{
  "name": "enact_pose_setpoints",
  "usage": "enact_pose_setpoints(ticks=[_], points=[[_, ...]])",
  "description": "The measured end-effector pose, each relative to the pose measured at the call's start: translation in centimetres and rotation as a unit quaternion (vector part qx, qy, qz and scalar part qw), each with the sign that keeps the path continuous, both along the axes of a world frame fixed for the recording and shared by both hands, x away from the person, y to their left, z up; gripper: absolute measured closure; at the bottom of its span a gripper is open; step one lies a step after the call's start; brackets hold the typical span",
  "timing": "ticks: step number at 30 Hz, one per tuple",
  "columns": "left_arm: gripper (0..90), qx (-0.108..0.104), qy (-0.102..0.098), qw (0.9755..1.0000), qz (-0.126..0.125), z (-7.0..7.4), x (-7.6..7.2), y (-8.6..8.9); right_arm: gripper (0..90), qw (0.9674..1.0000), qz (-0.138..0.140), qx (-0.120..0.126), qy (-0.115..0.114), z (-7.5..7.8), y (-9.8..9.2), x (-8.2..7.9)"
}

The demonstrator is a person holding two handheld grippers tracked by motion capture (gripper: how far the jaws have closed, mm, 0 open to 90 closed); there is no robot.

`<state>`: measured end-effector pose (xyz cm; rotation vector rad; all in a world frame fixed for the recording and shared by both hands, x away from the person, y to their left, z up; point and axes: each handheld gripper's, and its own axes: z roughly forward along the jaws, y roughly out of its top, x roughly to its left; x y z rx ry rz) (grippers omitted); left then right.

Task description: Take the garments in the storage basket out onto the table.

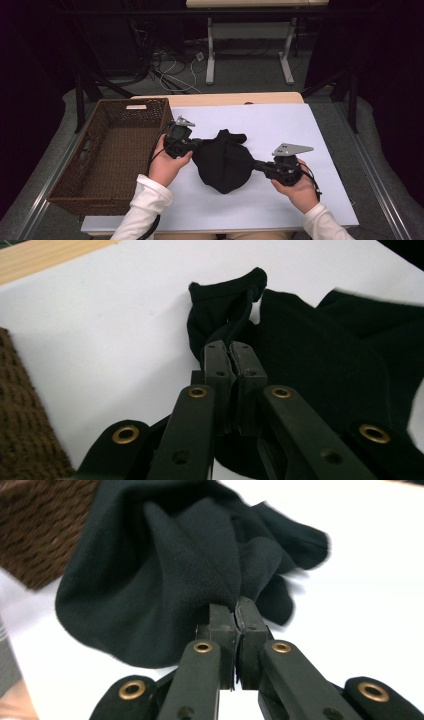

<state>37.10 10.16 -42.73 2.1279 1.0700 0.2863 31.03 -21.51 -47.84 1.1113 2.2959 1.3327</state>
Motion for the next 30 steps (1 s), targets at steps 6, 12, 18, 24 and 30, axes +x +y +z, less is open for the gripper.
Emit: enact_pose_setpoints(ticks=[6,12,18,24,30], points=[[87.6,-0.003,-0.015,0.9996,0.022,0.8,0.0,1.3,88.6,0.9982,-0.056,0.009,-0.018,1.5,-3.1,0.4],[87.7,-0.02,-0.026,0.9987,0.039,1.6,-0.2,2.5,88.6,0.993,-0.108,0.023,-0.041,3.0,-6.3,0.5],[87.8,-0.026,-0.034,0.9984,0.037,2.2,-0.3,2.5,88.6,0.9886,-0.131,0.028,-0.069,4.4,-7.7,0.2],[87.7,-0.027,-0.025,0.999,0.027,2.1,-0.6,2.2,88.5,0.9901,-0.126,0.015,-0.061,4.2,-7.3,0.3],[87.4,-0.023,-0.001,0.9997,0.01,1.3,-2.0,1.9,88.3,0.9937,-0.107,-0.001,-0.034,3.6,-7.0,-0.4]])
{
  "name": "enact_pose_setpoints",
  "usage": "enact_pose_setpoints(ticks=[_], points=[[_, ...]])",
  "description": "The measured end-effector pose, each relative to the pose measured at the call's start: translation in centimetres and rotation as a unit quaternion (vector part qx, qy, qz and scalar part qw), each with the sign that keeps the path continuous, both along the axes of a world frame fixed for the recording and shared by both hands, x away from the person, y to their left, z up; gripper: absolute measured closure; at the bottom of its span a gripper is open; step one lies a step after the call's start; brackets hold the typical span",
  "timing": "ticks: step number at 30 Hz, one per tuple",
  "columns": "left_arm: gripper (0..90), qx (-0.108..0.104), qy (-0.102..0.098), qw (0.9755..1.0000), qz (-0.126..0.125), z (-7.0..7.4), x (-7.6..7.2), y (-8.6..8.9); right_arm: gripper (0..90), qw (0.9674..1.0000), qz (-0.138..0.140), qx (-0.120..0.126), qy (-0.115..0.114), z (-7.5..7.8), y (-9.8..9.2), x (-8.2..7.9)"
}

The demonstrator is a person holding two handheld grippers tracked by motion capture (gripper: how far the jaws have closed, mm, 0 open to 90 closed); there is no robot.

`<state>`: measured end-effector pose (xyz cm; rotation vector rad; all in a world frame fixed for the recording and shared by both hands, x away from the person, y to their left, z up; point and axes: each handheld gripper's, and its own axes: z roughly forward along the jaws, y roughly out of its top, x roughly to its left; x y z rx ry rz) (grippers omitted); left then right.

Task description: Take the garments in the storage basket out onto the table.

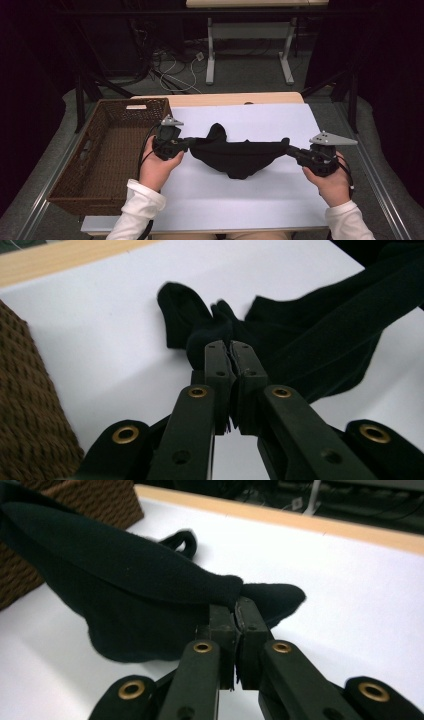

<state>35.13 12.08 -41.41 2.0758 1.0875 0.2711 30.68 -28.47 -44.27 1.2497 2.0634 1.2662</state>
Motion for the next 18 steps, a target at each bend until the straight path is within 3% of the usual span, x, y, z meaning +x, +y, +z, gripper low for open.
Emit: enact_pose_setpoints(ticks=[10,18], points=[[86.5,0.018,0.021,0.9995,-0.015,-1.4,-3.4,-0.5,88.0,0.9981,0.017,-0.021,0.055,-1.2,0.0,-2.3],[83.7,0.046,0.054,0.997,-0.032,-3.5,-5.8,-0.8,86.7,0.9931,0.041,-0.051,0.097,-3.0,0.5,-4.2]])
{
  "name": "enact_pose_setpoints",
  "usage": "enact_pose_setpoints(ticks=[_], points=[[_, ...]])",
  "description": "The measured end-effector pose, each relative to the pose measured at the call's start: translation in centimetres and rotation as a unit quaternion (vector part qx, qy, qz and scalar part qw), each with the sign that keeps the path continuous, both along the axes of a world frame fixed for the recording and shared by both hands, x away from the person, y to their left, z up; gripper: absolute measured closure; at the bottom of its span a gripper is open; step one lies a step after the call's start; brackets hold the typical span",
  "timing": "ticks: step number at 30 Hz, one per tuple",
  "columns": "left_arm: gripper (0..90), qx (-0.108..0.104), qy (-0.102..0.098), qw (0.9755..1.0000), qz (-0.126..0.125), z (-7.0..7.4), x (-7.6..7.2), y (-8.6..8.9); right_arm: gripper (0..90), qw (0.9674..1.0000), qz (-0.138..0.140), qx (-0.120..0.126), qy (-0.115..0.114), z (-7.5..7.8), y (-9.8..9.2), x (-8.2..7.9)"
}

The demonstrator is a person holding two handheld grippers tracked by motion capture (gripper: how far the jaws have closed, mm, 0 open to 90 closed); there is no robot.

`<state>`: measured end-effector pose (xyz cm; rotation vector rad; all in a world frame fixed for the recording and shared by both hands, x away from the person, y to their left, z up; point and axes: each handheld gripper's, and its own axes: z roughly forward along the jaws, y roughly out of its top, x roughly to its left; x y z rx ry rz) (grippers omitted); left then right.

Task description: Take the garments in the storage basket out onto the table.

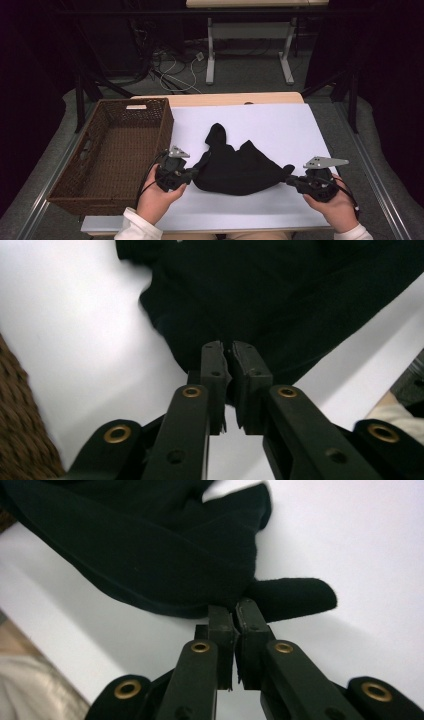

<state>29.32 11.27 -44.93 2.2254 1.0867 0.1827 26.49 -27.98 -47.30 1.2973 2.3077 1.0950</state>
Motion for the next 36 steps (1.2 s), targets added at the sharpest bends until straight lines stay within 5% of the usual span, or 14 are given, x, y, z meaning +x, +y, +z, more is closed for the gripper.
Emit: enact_pose_setpoints(ticks=[6,9,14,22,36], points=[[73.6,0.002,0.026,0.9997,0.001,-1.5,-0.6,0.1,74.5,0.9987,0.005,0.009,0.049,-0.7,0.1,-0.3],[65.7,0.001,0.035,0.9994,0.008,-1.9,-0.5,0.3,64.3,0.9984,0.005,0.002,0.056,-0.9,0.2,-0.4],[50.4,0.002,0.027,0.9993,0.025,-2.1,0.0,0.6,50.3,0.9989,0.0,0.001,0.046,-0.6,-0.2,-0.7],[39.3,0.005,0.015,0.999,0.041,-2.4,1.3,0.1,44.9,0.9994,0.001,0.012,0.032,0.8,-0.4,-1.0],[35.4,0.018,0.02,0.9974,0.067,-4.0,6.2,-2.0,43.8,0.9997,-0.014,-0.014,0.016,0.2,1.8,5.5]])
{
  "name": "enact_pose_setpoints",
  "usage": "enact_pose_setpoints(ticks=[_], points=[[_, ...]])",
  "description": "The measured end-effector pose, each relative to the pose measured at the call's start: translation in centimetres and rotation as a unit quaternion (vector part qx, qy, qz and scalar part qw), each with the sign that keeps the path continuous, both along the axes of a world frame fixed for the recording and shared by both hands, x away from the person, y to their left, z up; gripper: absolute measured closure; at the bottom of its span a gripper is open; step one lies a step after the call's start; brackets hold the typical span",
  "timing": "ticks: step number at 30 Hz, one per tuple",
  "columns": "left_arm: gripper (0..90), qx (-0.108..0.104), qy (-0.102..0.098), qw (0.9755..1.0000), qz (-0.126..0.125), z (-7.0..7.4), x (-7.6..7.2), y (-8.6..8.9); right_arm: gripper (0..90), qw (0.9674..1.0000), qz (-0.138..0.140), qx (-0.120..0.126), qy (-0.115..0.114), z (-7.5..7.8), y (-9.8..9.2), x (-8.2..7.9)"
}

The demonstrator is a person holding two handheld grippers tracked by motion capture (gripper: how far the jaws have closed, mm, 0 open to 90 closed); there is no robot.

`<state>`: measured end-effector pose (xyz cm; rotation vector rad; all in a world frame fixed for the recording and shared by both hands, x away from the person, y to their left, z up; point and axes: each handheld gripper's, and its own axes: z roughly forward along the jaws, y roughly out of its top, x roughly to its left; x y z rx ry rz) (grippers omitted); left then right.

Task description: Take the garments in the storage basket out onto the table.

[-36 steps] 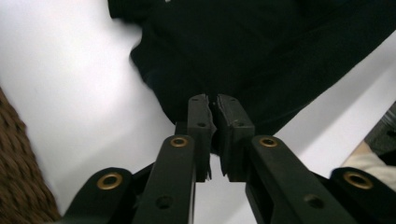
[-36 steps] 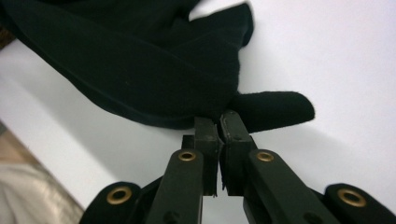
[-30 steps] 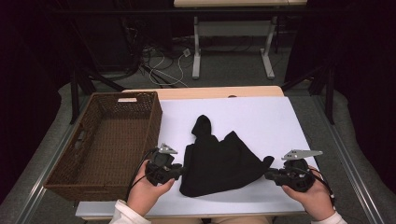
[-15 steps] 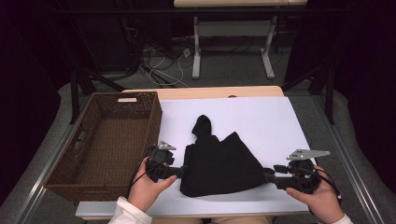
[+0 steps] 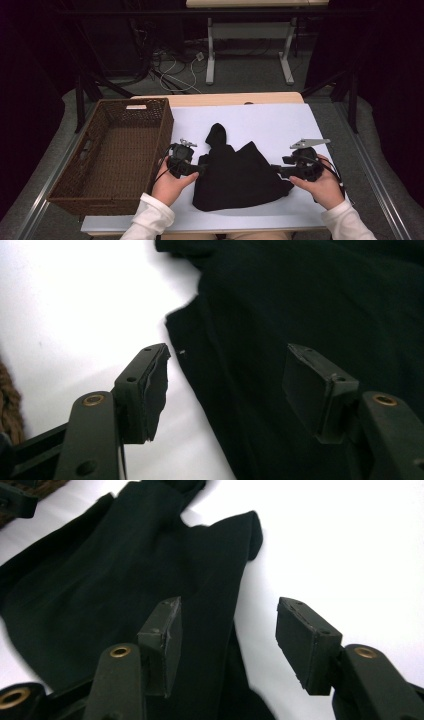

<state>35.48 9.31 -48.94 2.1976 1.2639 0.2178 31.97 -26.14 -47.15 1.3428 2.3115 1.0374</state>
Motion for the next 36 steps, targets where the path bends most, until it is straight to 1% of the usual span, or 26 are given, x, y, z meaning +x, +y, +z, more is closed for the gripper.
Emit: enact_pose_setpoints(ticks=[2,4,6,8,9,11,12,14,16,17,18,19,20,22,23,24,25,26,28,29,30,31,33,34,36], points=[[35.4,0.008,0.002,0.9999,0.009,-0.4,0.7,-0.3,43.8,1.0,0.002,-0.006,0.001,-0.2,0.4,1.1],[35.4,0.004,0.008,0.9999,0.014,-0.9,1.5,-0.5,43.8,1.0,-0.001,-0.006,0.008,-0.4,0.8,2.1],[35.5,0.002,0.012,0.9998,0.017,-1.3,2.1,-0.8,43.4,0.9998,-0.002,-0.017,0.009,-0.7,1.1,3.1],[35.4,0.005,0.016,0.9997,0.02,-1.6,2.6,-1.2,43.5,0.9997,-0.002,-0.02,0.011,-1.0,1.5,4.2],[35.5,0.008,0.015,0.9997,0.016,-1.7,2.8,-1.2,43.3,0.9995,-0.005,-0.024,0.018,-1.2,1.7,4.9],[35.5,0.009,0.021,0.9995,0.022,-2.1,3.2,-1.6,43.0,0.9994,-0.004,-0.024,0.024,-1.6,2.1,5.9],[35.5,0.014,0.019,0.9995,0.019,-2.2,3.4,-1.7,43.1,0.9994,-0.006,-0.02,0.026,-1.8,2.2,6.3],[35.6,0.021,0.021,0.9992,0.025,-2.6,3.8,-1.9,43.1,0.9989,-0.009,-0.033,0.03,-2.4,2.5,7.2],[35.9,0.021,0.024,0.9991,0.029,-2.9,4.1,-1.9,43.9,0.9984,-0.019,-0.032,0.042,-2.9,3.0,7.9],[36.3,0.022,0.029,0.9989,0.031,-3.0,4.2,-1.9,44.1,0.9981,-0.022,-0.034,0.046,-3.1,3.2,8.3],[37.1,0.023,0.032,0.9986,0.035,-3.2,4.4,-1.9,44.3,0.9982,-0.024,-0.029,0.047,-3.3,3.3,8.5],[38.0,0.024,0.033,0.9986,0.035,-3.3,4.5,-1.9,44.6,0.9978,-0.028,-0.032,0.051,-3.4,3.6,8.8],[39.1,0.02,0.037,0.9985,0.036,-3.4,4.6,-1.9,45.0,0.9978,-0.025,-0.026,0.056,-3.5,3.7,9.0],[42.1,0.018,0.043,0.9983,0.035,-3.7,4.9,-1.9,45.1,0.9977,-0.026,-0.027,0.057,-3.8,4.1,9.5],[45.4,0.021,0.045,0.9983,0.031,-3.8,5.0,-1.9,45.3,0.9975,-0.032,-0.019,0.06,-4.0,4.4,9.7],[47.4,0.019,0.053,0.9979,0.031,-4.0,5.1,-1.9,45.5,0.9975,-0.032,-0.019,0.06,-4.1,4.5,9.9],[50.3,0.02,0.056,0.9978,0.029,-4.1,5.1,-1.9,46.1,0.9973,-0.033,-0.018,0.063,-4.4,4.7,10.2],[54.1,0.021,0.059,0.9977,0.026,-4.2,5.2,-1.9,47.4,0.997,-0.035,-0.01,0.068,-4.6,4.9,10.3],[58.4,0.025,0.062,0.9975,0.024,-4.3,5.2,-1.8,51.8,0.9963,-0.038,-0.013,0.076,-5.0,5.1,10.6],[61.4,0.024,0.062,0.9975,0.024,-4.3,5.3,-1.8,53.9,0.9956,-0.039,-0.016,0.083,-5.2,5.3,10.7],[64.0,0.023,0.062,0.9975,0.024,-4.3,5.3,-1.8,55.7,0.9958,-0.039,-0.017,0.081,-5.4,5.4,10.8],[66.2,0.023,0.061,0.9976,0.024,-4.2,5.3,-1.8,59.2,0.9951,-0.039,-0.02,0.089,-5.5,5.5,10.8],[70.3,0.028,0.061,0.9975,0.022,-4.1,5.4,-1.8,64.6,0.9949,-0.035,-0.015,0.093,-5.6,5.6,10.8],[72.9,0.028,0.062,0.9974,0.023,-4.1,5.4,-1.8,66.0,0.9947,-0.033,-0.005,0.097,-5.5,5.7,10.8],[75.8,0.028,0.063,0.9974,0.022,-4.1,5.5,-1.7,70.0,0.9945,-0.032,-0.009,0.099,-5.5,5.9,10.7]])
